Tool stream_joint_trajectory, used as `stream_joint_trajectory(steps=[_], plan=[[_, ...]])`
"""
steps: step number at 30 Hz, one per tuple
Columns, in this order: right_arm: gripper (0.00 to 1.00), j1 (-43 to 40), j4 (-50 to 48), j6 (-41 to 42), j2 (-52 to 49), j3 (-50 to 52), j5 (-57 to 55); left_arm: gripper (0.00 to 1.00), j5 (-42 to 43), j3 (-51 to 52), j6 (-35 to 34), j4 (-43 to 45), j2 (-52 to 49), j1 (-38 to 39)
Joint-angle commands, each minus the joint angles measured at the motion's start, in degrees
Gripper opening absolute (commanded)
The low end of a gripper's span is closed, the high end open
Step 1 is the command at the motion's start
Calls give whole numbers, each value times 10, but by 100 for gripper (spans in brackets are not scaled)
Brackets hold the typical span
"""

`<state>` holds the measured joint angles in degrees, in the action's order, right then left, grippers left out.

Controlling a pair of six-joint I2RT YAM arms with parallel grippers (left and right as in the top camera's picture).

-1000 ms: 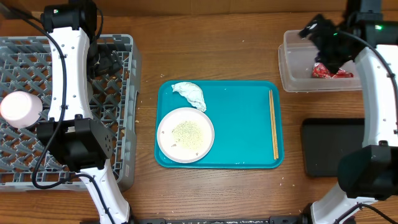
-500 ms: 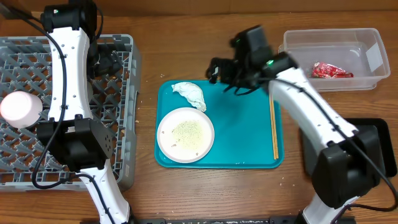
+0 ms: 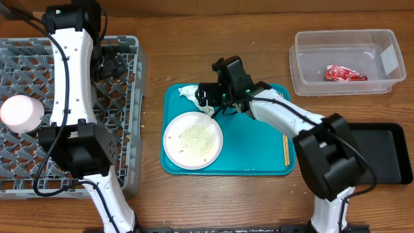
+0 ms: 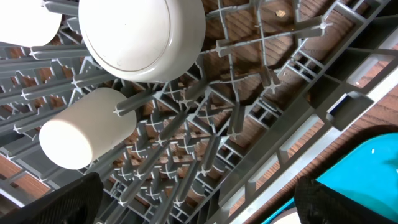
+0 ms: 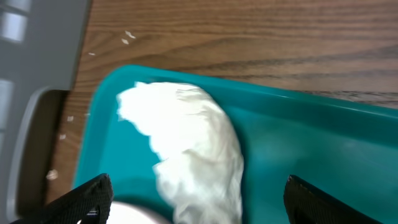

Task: Sort waste into correct bins and load items into the dishwasher
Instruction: 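Move the right gripper back to the white tissue and grasp it, then carry the white tissue right and drop it into the clear bin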

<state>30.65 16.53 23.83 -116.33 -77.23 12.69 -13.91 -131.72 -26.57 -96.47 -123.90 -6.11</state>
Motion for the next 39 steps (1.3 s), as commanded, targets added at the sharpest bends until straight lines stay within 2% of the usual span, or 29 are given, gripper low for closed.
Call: stream_joint_trajectory(steps=[1,3,6,10,16,18,20,23,27,32,39], plan=[[88,2,-25,6,-23,3,13,100,0,-4,7,-1,-5,1],[79,2,-31,18,-27,3,8,100,0,-4,7,-1,-5,1],[61,3,-36,19,-29,3,6,100,0,-4,7,-1,-5,1],[55,7,-33,19,-32,3,3,100,0,-4,7,-1,-5,1],[54,19,-30,19,-44,3,-22,100,0,-4,7,-1,-5,1],[51,20,-31,24,-44,3,-22,100,0,-4,7,-1,-5,1],[38,20,-32,32,-44,3,-24,100,0,-4,7,-1,-5,1],[4,16,-29,46,-42,0,-21,100,0,-4,7,-1,-5,1],[4,-3,-8,64,-12,-27,-13,100,0,-4,7,-1,-5,1],[4,-53,39,69,75,-66,-14,100,0,-4,7,-1,-5,1],[4,-205,135,183,191,-81,-33,100,0,-4,7,-1,-5,1]])
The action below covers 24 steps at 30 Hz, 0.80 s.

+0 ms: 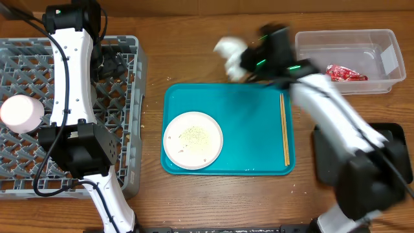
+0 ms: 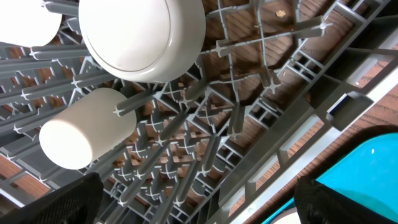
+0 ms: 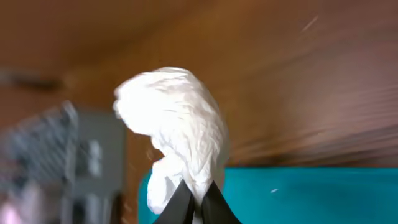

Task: Sort waste into correct bins and load items into the dishwasher
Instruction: 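Carry the white tissue right and drop it into the clear bin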

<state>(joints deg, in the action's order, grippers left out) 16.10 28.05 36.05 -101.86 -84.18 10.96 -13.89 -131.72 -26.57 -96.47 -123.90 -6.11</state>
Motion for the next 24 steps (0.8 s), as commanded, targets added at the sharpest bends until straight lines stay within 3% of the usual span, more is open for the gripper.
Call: stream_joint_trajectory(steps=[1,5,6,7,9,11,17,24], plan=[[4,-86,35,71,54,-11,-15,100,0,-4,7,-1,-5,1],[4,-172,75,109,59,-10,-15,100,0,-4,7,-1,-5,1],[6,-189,81,109,57,-10,-16,100,0,-4,7,-1,-5,1],[15,-202,81,109,56,-10,-16,100,0,-4,7,-1,-5,1],[78,-222,80,108,53,-10,-16,100,0,-4,7,-1,-5,1],[100,-232,82,103,52,-10,-16,100,0,-4,7,-1,-5,1],[100,-239,111,98,53,-10,7,100,0,-4,7,-1,-5,1],[96,-238,149,-40,65,-10,243,100,0,-4,7,-1,-5,1]])
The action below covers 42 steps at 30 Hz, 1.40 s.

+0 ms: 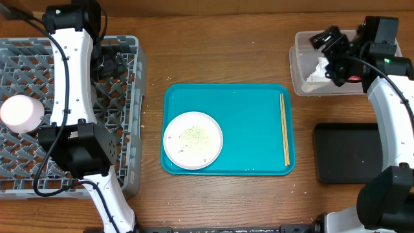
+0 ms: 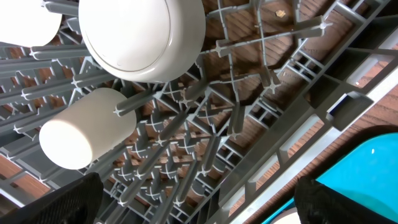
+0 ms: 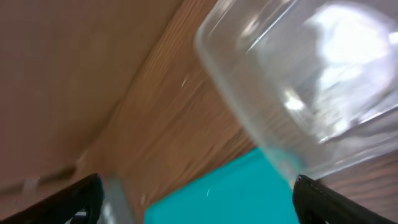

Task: Sort waste into correct bins and load items into the dishwasher
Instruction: 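Carry the white tissue right and drop it into the clear bin, then move the right gripper left to the white plate on the tray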

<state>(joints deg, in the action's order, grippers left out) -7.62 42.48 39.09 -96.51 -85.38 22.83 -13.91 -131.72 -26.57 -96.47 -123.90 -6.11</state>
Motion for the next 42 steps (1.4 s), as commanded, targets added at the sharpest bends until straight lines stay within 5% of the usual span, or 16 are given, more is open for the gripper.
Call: stream_joint_trajectory(steps=[1,13,20,33,42], plan=[[96,0,11,-76,17,2,131,100,0,-4,7,-1,-5,1],[100,0,204,-166,221,2,-25,100,0,-4,7,-1,-5,1],[100,0,332,-231,235,18,-65,100,0,-4,7,-1,-5,1],[100,13,283,-230,230,166,-45,100,0,-4,7,-1,-5,1],[96,54,273,-283,230,189,75,100,0,-4,7,-1,-5,1]])
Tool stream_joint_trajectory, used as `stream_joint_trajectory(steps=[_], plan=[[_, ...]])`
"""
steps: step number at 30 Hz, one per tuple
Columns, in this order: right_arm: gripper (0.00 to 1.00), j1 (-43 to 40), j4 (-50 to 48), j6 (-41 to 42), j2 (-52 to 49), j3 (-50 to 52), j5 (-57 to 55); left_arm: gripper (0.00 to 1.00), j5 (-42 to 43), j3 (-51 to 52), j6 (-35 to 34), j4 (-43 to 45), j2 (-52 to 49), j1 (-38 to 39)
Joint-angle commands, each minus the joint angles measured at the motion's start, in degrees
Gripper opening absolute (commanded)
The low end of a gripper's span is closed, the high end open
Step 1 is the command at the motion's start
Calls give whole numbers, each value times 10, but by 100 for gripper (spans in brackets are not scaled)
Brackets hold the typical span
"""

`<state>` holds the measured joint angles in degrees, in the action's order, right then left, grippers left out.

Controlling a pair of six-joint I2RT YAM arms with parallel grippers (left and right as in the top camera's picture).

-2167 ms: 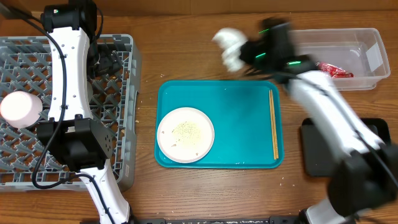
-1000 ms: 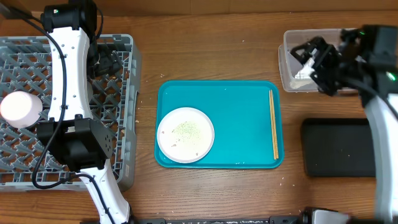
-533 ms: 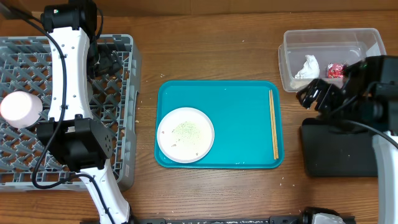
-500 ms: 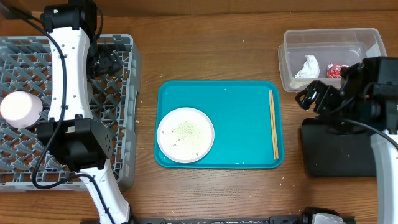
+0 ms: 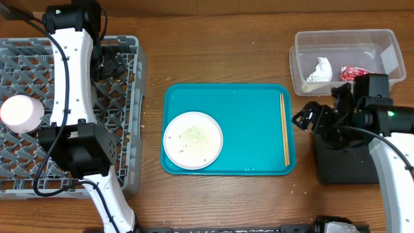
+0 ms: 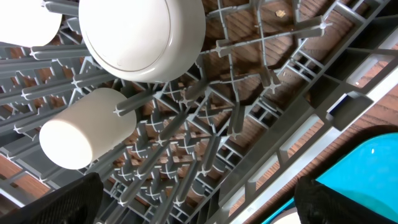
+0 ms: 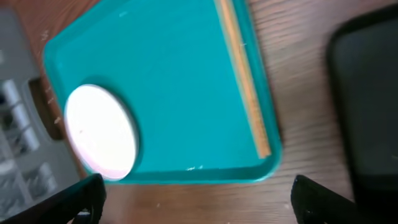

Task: Sort waste into correct bins and load items into the dishwasher
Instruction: 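Move the right gripper left to the white plate on the tray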

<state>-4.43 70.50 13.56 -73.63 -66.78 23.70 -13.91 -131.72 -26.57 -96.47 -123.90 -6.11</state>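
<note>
A teal tray (image 5: 246,123) holds a white plate (image 5: 193,140) with crumbs and a pair of wooden chopsticks (image 5: 284,129) along its right edge. My right gripper (image 5: 309,120) hangs open and empty just right of the tray. In the right wrist view the gripper (image 7: 199,202) looks down on the plate (image 7: 102,140) and the chopsticks (image 7: 245,81). A white napkin (image 5: 319,68) and a red wrapper (image 5: 353,73) lie in the clear bin (image 5: 381,39). My left gripper (image 6: 199,199) is open above the grey dish rack (image 6: 261,124).
The rack (image 5: 26,149) holds a white cup (image 6: 87,127) and a white bowl (image 6: 143,37); the overhead view shows a cup (image 5: 21,112) at its left edge. A black bin (image 5: 352,162) sits at the right, under my right arm.
My right gripper has moved from over the clear bin to a spot beside the tray's right edge, still open. The napkin stays in the clear bin. The left arm has not moved.
My right gripper stood open around the napkin at the tray's back left corner. Then it was shut on the napkin, held above the table behind the tray. Then it was open at the clear bin with the napkin inside. Now it hangs by the chopsticks.
</note>
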Motion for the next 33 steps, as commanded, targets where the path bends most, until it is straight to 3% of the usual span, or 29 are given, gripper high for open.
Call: stream_joint_trajectory(steps=[1,7,11,14,17,19,29,33], plan=[[96,37,-12,-27,2,3,81,100,0,-4,7,-1,-5,1],[96,178,-75,7,-1,3,100,100,0,-4,7,-1,-5,1],[93,283,-135,149,-13,3,-11,100,0,-4,7,-1,-5,1],[73,355,-169,224,-42,5,-97,100,0,-4,7,-1,-5,1],[69,404,-199,281,-88,5,-137,100,0,-4,7,-1,-5,1],[75,426,-219,301,-124,5,-144,100,0,-4,7,-1,-5,1],[74,440,-263,353,-268,5,-166,100,0,-4,7,-1,-5,1],[62,440,-280,360,-286,5,-169,100,0,-4,7,-1,-5,1]])
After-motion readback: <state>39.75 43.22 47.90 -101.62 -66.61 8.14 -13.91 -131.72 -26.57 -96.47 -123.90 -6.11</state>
